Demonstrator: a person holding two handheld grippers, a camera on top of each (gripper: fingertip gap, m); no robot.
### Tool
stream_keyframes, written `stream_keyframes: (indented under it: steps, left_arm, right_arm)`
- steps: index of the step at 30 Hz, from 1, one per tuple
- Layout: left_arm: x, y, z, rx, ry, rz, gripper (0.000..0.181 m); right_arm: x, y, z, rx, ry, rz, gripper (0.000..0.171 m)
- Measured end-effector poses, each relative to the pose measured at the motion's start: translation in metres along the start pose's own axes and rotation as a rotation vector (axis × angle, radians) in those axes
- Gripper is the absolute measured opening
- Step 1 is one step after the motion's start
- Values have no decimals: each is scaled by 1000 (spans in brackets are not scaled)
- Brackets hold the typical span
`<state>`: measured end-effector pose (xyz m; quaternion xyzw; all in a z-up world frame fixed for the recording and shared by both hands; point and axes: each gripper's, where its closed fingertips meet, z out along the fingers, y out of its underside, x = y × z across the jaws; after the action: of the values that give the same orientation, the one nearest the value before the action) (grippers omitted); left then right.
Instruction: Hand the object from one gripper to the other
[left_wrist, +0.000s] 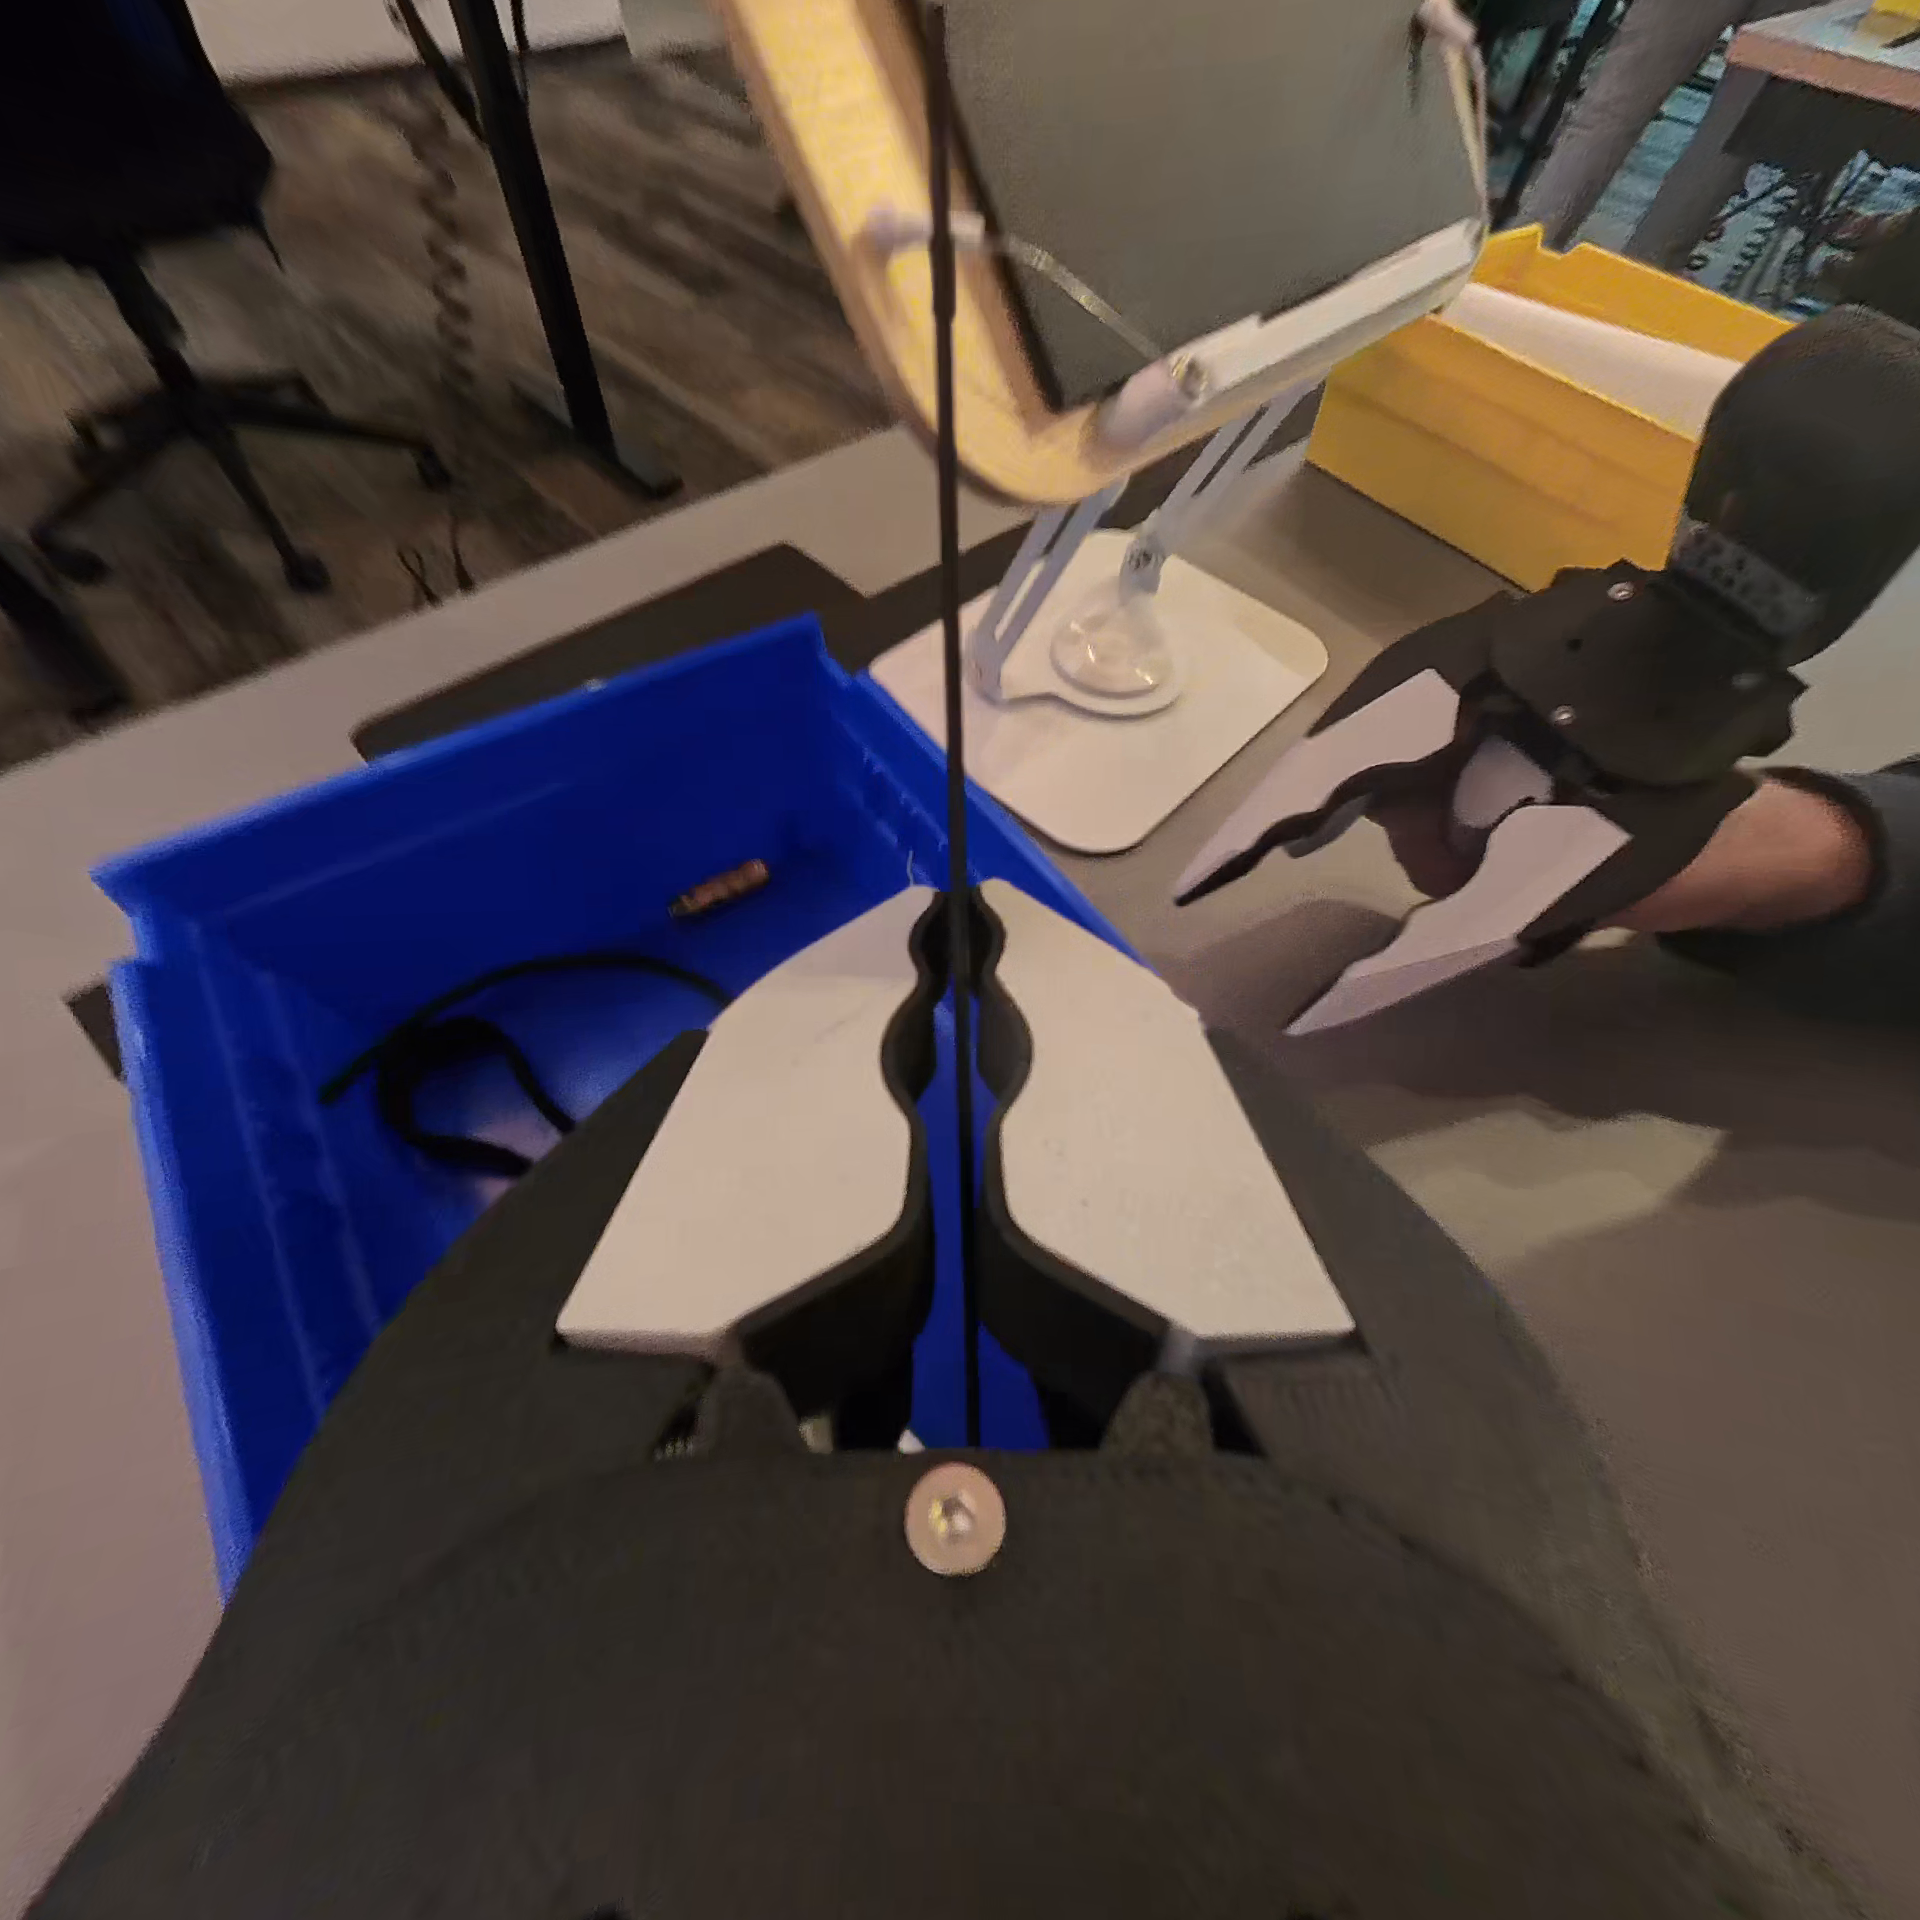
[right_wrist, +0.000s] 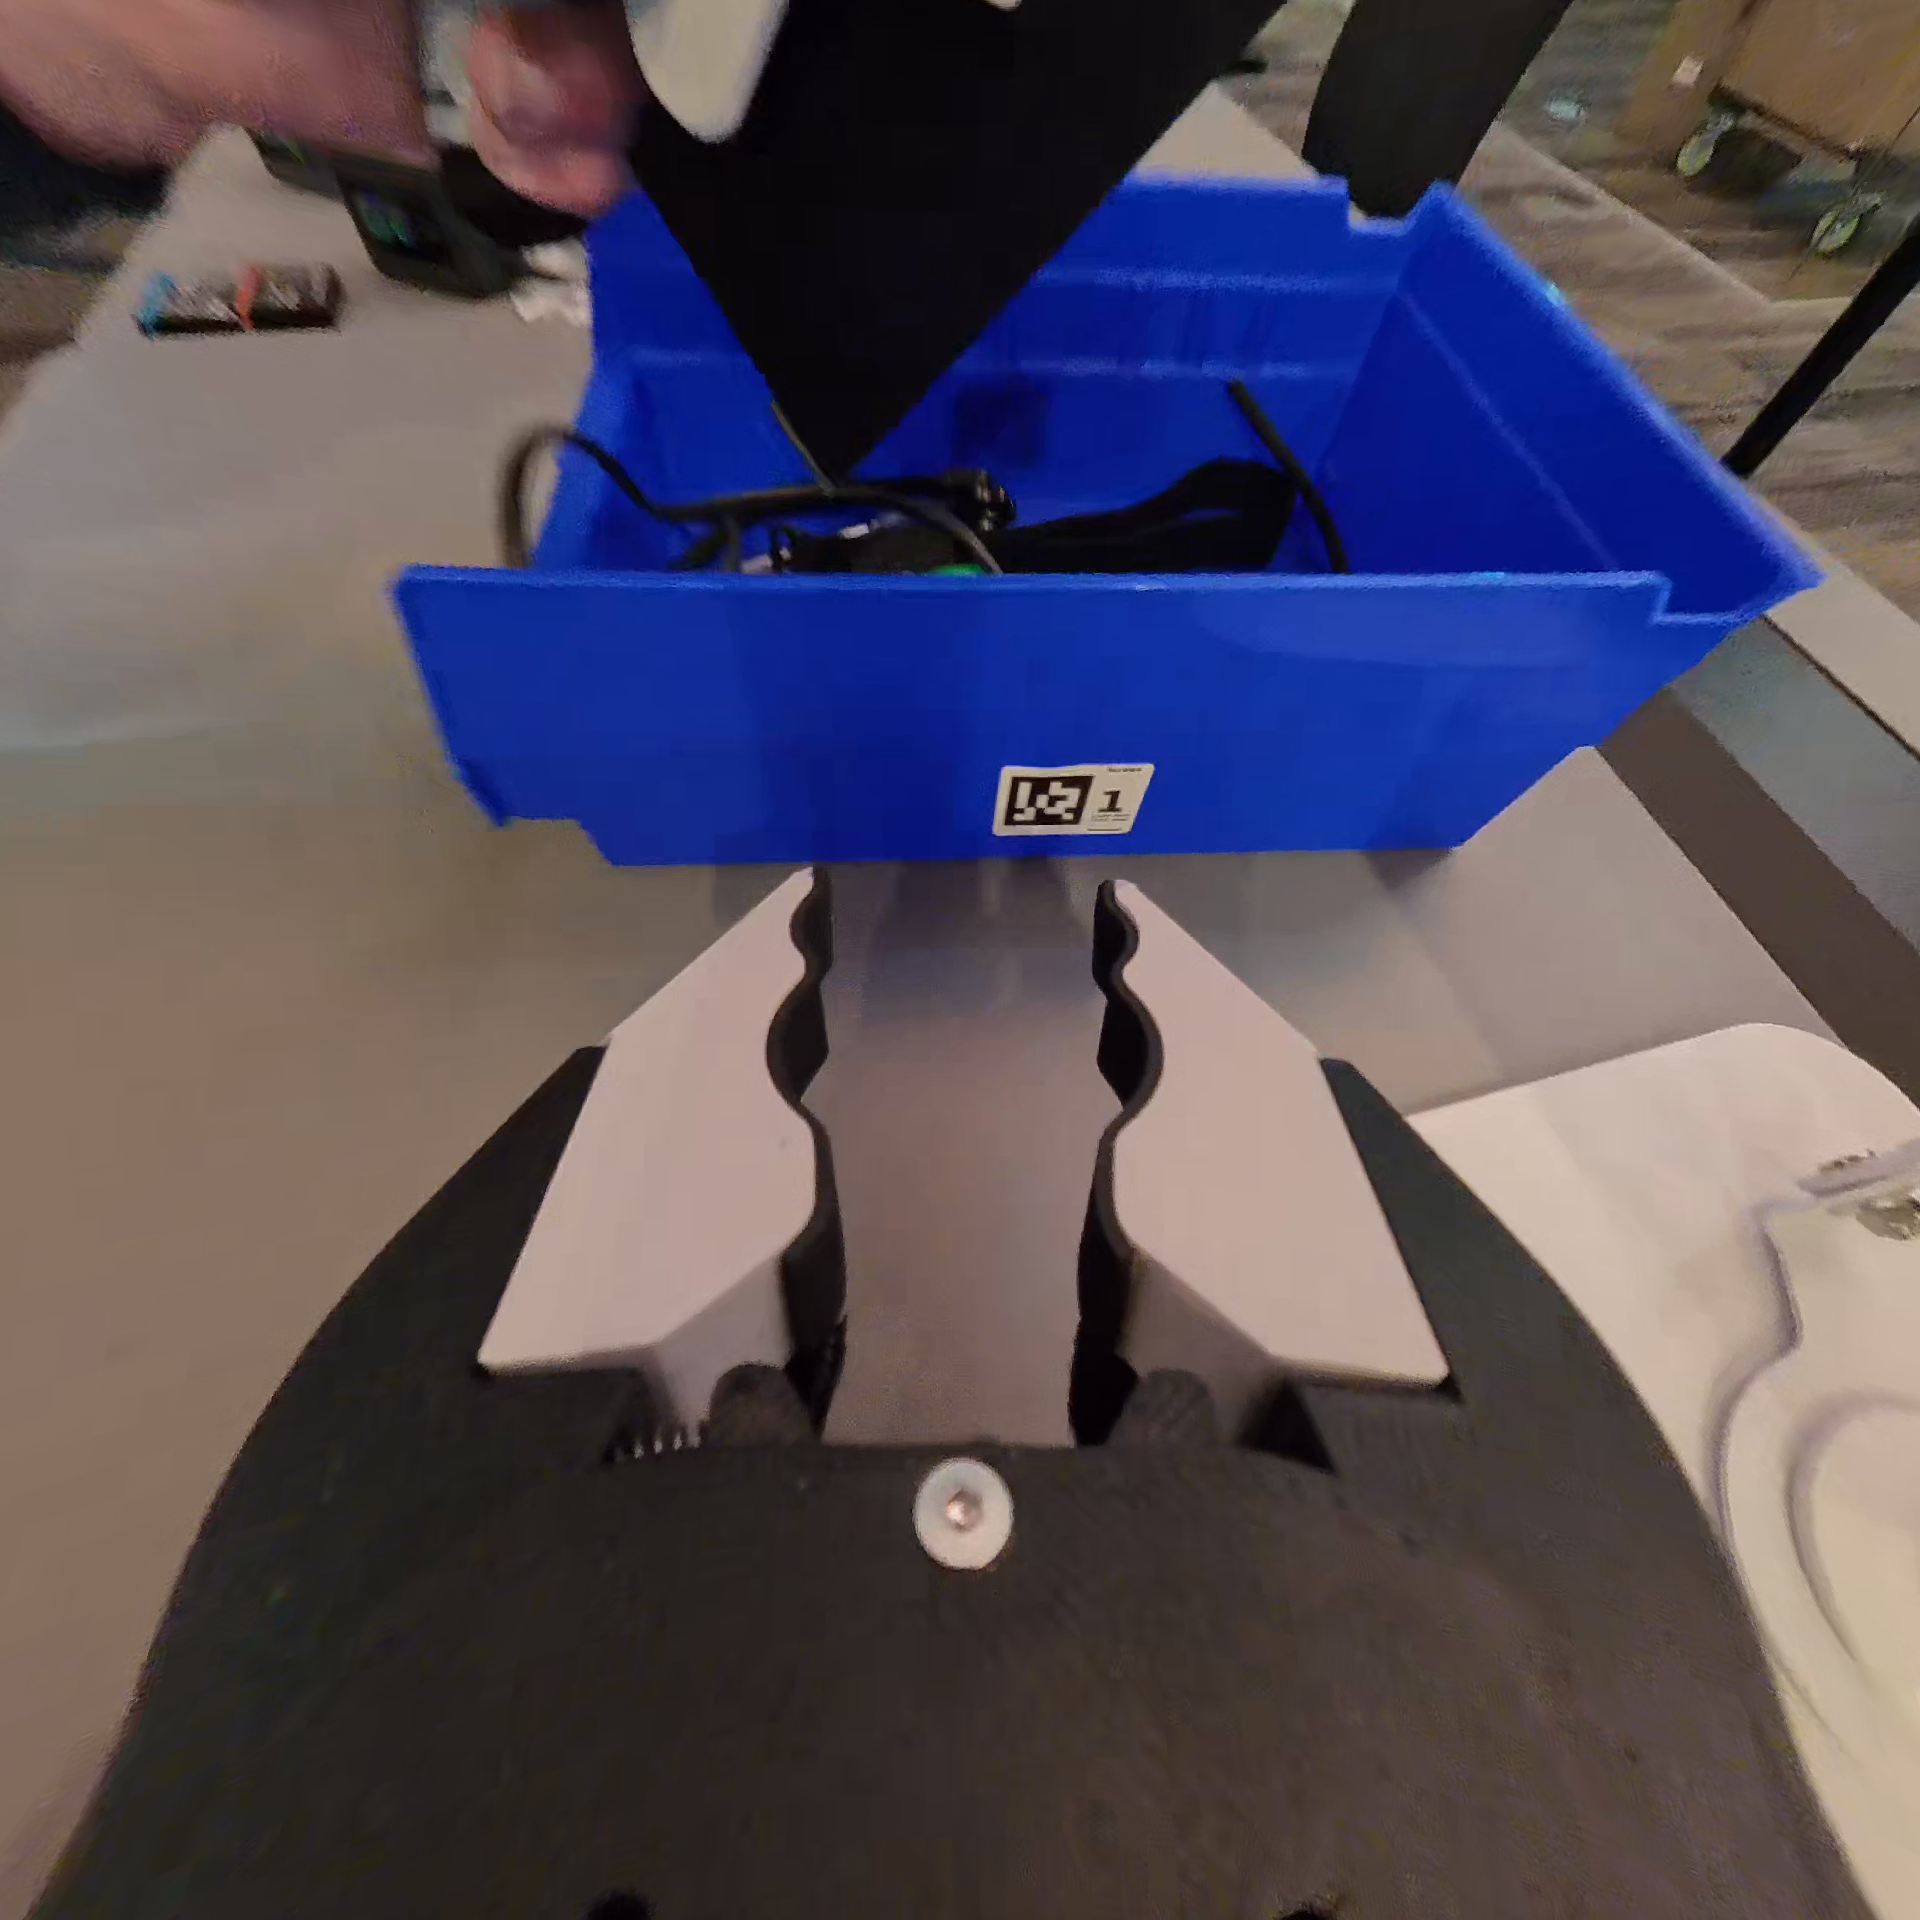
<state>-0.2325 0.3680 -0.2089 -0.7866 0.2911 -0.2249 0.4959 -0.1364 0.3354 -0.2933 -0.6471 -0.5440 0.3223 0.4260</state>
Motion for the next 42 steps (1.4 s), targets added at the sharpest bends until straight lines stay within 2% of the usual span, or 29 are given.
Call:
stream_keyframes:
  steps: [4,9,11,14,17,18,20,23,26,28,29,33,39,42]
  left_arm:
    - [34,-24,-5,68,49,31,2]
    - [118,-53,-8,190,393,1,2]
    - [141,-52,-3,169,446,33,2]
    - [171,-48,5,174,516,86,2]
    - [194,-46,15,189,576,104,2]
    - [200,-44,18,190,583,120,2]
    - [207,-41,25,189,583,136,2]
    - [205,-44,32,222,508,141,11]
    - [189,-50,38,244,302,180,44]
    - [185,-54,39,260,162,251,54]
    - [185,-56,38,260,95,324,61]
    - [190,-57,24,232,-154,764,67]
    - [198,-29,13,24,-303,1471,86]
    - [197,-21,18,20,-389,1653,77]
  right_arm:
    - [-11,-37,-42,147,8,-25,57]
    - [-21,-95,-90,361,-43,5,62]
    - [-22,-114,-108,440,-107,71,63]
    - [-32,-129,-126,503,-258,131,48]
    - [-52,-126,-132,482,-404,125,7]
    - [-56,-123,-134,471,-425,115,0]
    - [-57,-118,-135,455,-406,107,0]
    - [-44,-118,-143,485,-337,145,0]
    - [-24,-121,-154,555,-274,251,0]
    - [-15,-121,-158,595,-278,339,0]
    - [-11,-120,-160,616,-302,395,0]
    - [2,-114,-168,680,-424,617,0]
    - [14,-93,-165,663,-522,838,0]
    - [12,-92,-164,675,-534,870,0]
